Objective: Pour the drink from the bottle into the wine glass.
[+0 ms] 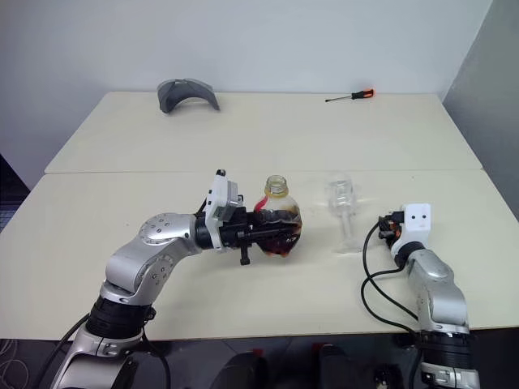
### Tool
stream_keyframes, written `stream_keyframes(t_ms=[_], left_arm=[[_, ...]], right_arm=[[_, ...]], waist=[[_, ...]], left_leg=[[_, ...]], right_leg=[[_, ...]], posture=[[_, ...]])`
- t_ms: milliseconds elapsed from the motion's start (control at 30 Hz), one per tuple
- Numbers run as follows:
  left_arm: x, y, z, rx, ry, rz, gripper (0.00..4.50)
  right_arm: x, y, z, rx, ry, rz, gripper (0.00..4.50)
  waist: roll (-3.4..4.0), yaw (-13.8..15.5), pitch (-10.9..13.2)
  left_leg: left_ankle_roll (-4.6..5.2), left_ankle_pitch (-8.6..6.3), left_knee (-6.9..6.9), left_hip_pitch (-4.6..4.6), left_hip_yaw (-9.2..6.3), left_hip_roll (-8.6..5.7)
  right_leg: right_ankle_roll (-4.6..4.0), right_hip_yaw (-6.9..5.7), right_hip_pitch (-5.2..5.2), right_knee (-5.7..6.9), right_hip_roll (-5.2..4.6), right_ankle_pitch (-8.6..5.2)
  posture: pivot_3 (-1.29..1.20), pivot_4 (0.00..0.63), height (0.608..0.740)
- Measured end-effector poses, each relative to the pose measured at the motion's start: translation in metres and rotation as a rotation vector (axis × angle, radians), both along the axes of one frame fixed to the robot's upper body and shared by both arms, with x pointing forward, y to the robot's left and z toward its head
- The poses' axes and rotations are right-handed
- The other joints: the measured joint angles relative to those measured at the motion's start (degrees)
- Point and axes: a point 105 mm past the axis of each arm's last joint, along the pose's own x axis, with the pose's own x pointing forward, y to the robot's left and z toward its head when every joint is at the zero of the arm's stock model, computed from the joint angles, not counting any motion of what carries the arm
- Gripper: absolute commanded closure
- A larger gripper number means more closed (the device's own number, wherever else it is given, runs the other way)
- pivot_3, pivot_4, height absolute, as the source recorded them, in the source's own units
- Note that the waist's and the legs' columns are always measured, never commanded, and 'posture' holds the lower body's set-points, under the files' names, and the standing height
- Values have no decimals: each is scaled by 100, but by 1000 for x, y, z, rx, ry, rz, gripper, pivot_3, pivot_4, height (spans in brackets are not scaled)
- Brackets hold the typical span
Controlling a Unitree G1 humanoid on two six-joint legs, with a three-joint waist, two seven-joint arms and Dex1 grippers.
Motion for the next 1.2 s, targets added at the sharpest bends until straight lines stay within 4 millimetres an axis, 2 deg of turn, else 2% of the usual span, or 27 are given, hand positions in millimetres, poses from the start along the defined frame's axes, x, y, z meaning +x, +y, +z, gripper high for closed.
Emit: stream_keyframes(t_ms=[33,67,133,367,500,567,667,733,867,967,1067,1200], left_arm=[[0,0,0,0,1,1,3761],[1,0,-1,1,3,3,3761],[1,0,-1,2,2,4,3761],[2,2,-3,1,8,22,3761],[1,3,-6,-2,17,41,3761],[1,6,-9,-5,25,61,3761],[4,13,-8,-5,22,98,3761],[4,16,-8,-6,20,112,3761],[5,19,-9,4,22,120,3761],[5,20,-9,5,21,127,3761],[6,21,-9,2,21,140,3761],[13,27,-5,-17,13,210,3761]], right_arm=[[0,-1,-1,-6,1,-7,3253],[1,-3,-1,-13,-1,-12,2714],[2,-4,0,-20,0,-19,2324],[1,-15,5,-18,2,-37,24],[-4,-7,25,-11,-41,-3,0],[-10,0,45,-34,-87,51,0],[-22,19,85,-52,-184,212,0],[-32,34,100,-27,-213,353,0],[-53,58,116,10,-208,648,0],[-70,71,132,-14,-178,930,0],[-75,85,134,-22,-169,1070,0],[-75,112,133,30,-182,1175,0]], waist=[[0,0,0],[0,0,0],[0,0,0],[0,1,0],[2,-4,-1],[3,-2,-1],[3,1,-1],[3,1,-1],[2,2,0],[1,-1,0],[-1,-4,0],[-2,-2,0]], left_leg=[[0,0,0,-1,0,-1],[0,0,1,-1,1,-2],[1,0,1,-1,1,-2],[4,-2,1,-1,1,-1],[6,-3,0,-1,-1,0],[7,-4,1,-2,-2,0],[9,-5,1,-2,-8,-1],[10,-6,1,-2,-9,-3],[11,-6,4,-2,-9,-5],[12,-7,2,2,-10,-2],[12,-6,1,4,-13,1],[11,-6,4,1,-14,1]], right_leg=[[0,0,0,0,0,0],[0,1,0,-1,0,0],[0,1,0,-1,-1,0],[0,1,0,0,0,0],[0,1,0,1,0,0],[0,1,0,0,0,0],[1,-4,1,-2,0,0],[1,-5,3,-4,0,-1],[1,-7,7,-6,-1,0],[1,-10,8,-7,1,0],[0,-11,11,-7,4,0],[0,-11,10,-6,2,0]], posture=[[0,150,740],[0,150,740],[0,150,740],[0,150,740],[0,150,740],[0,150,740],[0,150,740],[0,150,740],[0,150,740],[0,150,740],[0,150,740],[0,150,740]])
